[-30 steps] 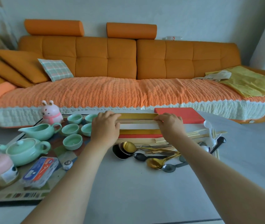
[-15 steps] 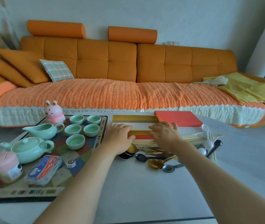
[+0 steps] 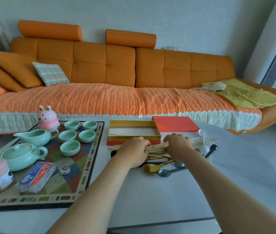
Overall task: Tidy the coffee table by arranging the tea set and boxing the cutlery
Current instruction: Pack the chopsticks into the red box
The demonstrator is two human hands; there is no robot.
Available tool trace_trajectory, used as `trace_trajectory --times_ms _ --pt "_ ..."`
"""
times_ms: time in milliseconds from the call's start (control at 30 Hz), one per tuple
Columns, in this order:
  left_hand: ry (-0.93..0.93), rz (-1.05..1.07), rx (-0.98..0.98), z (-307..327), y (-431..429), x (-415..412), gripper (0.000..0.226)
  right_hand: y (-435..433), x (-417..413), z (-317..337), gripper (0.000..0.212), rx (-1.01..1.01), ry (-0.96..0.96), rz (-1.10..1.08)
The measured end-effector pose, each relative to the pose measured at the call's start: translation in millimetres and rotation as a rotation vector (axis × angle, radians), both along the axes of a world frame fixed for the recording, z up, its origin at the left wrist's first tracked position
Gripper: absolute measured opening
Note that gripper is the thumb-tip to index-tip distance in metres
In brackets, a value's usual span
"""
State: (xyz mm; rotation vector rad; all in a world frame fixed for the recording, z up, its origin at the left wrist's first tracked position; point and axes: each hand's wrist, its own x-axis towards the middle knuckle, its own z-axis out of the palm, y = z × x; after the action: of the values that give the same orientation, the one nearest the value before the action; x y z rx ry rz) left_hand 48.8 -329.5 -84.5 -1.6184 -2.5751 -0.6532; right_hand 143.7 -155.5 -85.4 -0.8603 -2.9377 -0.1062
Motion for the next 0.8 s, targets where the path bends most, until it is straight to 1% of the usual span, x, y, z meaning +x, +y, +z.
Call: trace_trajectory --times_ms 133,267,433,567,800 --pt "0.008 -0.021 -0.012 -3 7 2 0.034 8 1 -1 0.035 0.023 0.044 0.113" --pt "0.031 -0.022 0.021 -1 13 -1 0.037 5 1 2 0.025 -0.018 0.14 0.222" --pt "0.042 0.008 0.102 -1 14 -6 0.026 -5 1 10 0.021 -0.068 0.293 0.337" --pt "-0.005 0.079 0.199 7 9 -19 0.024 -8 -1 11 0.019 -0.136 0.363 0.355" --pt "-0.064 0.278 0.304 18 -17 -50 0.02 7 -8 3 0.022 -0.195 0.585 0.329"
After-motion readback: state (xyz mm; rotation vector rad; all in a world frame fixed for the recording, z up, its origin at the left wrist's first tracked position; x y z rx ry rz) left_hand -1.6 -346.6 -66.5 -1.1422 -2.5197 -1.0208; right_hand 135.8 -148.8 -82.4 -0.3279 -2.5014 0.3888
